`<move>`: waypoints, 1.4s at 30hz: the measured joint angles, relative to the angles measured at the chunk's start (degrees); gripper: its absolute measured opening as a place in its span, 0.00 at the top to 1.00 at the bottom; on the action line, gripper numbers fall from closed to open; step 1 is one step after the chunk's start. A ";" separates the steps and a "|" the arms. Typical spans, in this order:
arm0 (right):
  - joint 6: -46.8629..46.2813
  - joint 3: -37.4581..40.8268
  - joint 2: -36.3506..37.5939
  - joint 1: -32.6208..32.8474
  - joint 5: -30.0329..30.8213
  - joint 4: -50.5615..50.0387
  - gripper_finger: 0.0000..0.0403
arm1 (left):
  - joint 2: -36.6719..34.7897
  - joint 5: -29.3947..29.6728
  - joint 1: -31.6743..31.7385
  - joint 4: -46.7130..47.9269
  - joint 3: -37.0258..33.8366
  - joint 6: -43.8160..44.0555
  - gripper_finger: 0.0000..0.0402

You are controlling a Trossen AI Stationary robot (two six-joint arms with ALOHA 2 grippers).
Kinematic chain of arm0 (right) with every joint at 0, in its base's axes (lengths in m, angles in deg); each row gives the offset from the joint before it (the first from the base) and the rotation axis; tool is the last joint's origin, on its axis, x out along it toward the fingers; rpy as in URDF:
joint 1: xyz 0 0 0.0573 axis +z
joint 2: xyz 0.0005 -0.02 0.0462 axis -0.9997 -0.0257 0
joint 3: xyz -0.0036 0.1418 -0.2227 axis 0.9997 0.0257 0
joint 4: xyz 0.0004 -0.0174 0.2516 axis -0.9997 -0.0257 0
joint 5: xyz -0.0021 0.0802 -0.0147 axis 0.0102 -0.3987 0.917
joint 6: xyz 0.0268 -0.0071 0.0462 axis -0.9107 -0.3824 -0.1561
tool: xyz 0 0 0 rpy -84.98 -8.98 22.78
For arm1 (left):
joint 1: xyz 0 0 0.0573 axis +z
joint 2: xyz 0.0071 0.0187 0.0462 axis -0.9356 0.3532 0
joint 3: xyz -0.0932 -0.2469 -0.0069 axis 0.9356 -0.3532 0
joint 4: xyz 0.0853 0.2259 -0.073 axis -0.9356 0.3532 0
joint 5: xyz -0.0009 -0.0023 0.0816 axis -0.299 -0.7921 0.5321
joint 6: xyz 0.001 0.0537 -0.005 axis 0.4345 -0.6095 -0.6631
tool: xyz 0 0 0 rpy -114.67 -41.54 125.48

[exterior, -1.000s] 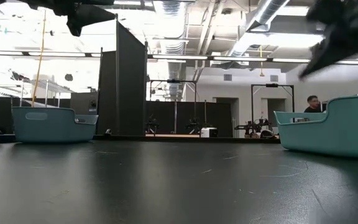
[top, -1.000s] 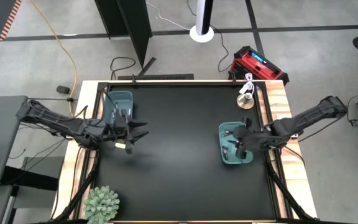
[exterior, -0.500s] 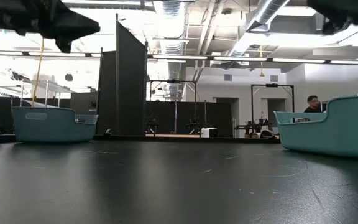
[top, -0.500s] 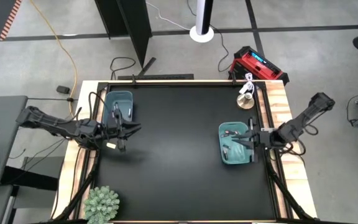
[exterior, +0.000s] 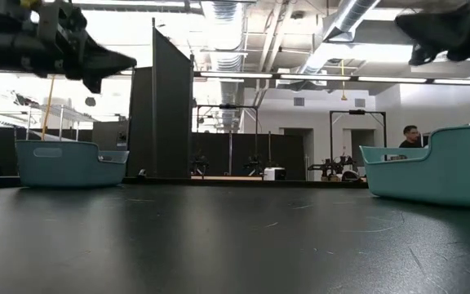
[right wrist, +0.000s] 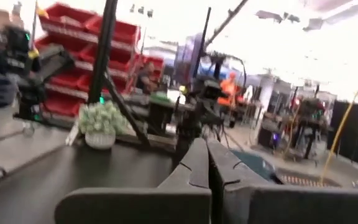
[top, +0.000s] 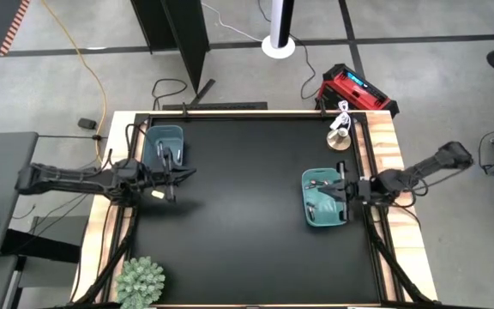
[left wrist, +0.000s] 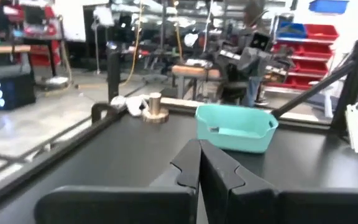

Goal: Sort batteries
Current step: Return to Home Position

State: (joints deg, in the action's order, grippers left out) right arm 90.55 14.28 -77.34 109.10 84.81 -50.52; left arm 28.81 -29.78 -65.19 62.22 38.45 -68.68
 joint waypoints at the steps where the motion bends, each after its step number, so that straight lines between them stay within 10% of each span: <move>1: -0.86 0.00 -0.03 -1.83 -1.33 -1.20 1.00 | -0.02 -0.85 1.12 -0.07 -0.65 0.62 1.00; 21: -6.86 0.04 8.31 -11.29 -9.00 -16.64 1.00 | -27.37 -3.28 4.23 21.06 -5.81 1.12 1.00; 42: -8.07 0.11 19.75 -11.30 -8.92 -29.86 1.00 | -27.06 -2.66 4.21 19.21 -5.90 2.82 1.00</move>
State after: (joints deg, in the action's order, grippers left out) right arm 82.48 14.39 -57.59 97.80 75.89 -80.38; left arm 1.75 -32.44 -60.98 81.43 32.56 -65.86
